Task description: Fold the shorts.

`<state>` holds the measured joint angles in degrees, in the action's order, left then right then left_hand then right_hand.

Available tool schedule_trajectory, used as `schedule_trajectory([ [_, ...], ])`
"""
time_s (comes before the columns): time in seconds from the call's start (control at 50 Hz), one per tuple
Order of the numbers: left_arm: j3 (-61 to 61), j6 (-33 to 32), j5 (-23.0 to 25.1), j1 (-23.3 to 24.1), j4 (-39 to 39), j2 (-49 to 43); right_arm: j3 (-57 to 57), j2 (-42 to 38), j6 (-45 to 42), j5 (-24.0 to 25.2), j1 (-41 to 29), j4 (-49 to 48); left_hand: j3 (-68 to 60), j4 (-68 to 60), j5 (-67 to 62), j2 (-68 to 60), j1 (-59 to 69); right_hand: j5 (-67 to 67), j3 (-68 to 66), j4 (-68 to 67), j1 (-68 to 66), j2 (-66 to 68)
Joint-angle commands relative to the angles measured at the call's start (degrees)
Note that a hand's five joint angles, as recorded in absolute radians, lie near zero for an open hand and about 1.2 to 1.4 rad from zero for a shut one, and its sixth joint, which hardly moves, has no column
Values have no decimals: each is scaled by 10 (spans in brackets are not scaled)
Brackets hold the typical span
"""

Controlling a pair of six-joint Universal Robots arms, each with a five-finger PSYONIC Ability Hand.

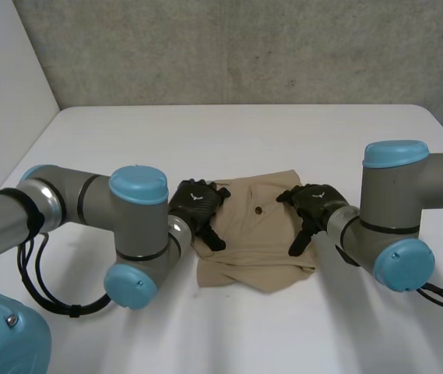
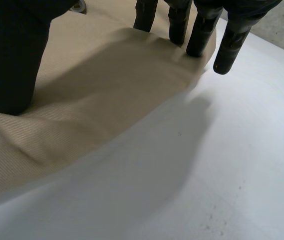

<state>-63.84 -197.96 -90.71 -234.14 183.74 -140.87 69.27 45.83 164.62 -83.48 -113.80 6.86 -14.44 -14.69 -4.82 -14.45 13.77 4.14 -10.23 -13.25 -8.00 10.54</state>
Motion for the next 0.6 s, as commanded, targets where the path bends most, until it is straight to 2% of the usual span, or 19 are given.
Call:
schedule_trajectory([
  [0.02, -8, 3, -3, 0, -8, 39, 0, 38, -1, -3, -1, -2, 9, 11, 12, 9, -2, -41, 2, 33, -20, -5],
  [0.04, -12, 6, -3, 0, -9, 66, 2, 80, 3, -5, -1, -4, 19, 21, 22, 19, -12, -41, 2, 33, -20, -5],
  [0.18, -37, 38, -5, -14, -10, 211, 2, 197, 18, -33, 0, -21, 29, 31, 33, 29, -22, -41, 2, 33, -20, -5],
  [0.28, -52, 104, -5, -69, -31, 334, 1, 279, 47, -97, 17, -41, 27, 30, 31, 27, -20, -41, 2, 33, -20, -5],
  [0.34, -46, 129, -5, -103, -60, 374, -2, 333, 51, -138, 42, -44, 24, 26, 28, 24, -17, -41, 2, 33, -20, -5],
  [0.44, -26, 189, 2, -189, -147, 437, -12, 356, 48, -146, 67, -26, 24, 26, 28, 24, -17, -41, 2, 33, -20, -5],
  [0.52, -10, 194, 24, -217, -194, 450, -26, 357, 45, -139, 71, 24, 20, 23, 24, 21, -14, -41, 2, 33, -20, -5],
  [0.6, -7, 195, 46, -218, -214, 456, -41, 355, 37, -125, 72, 69, 7, 9, 11, 7, 0, -41, 2, 33, -20, -5],
])
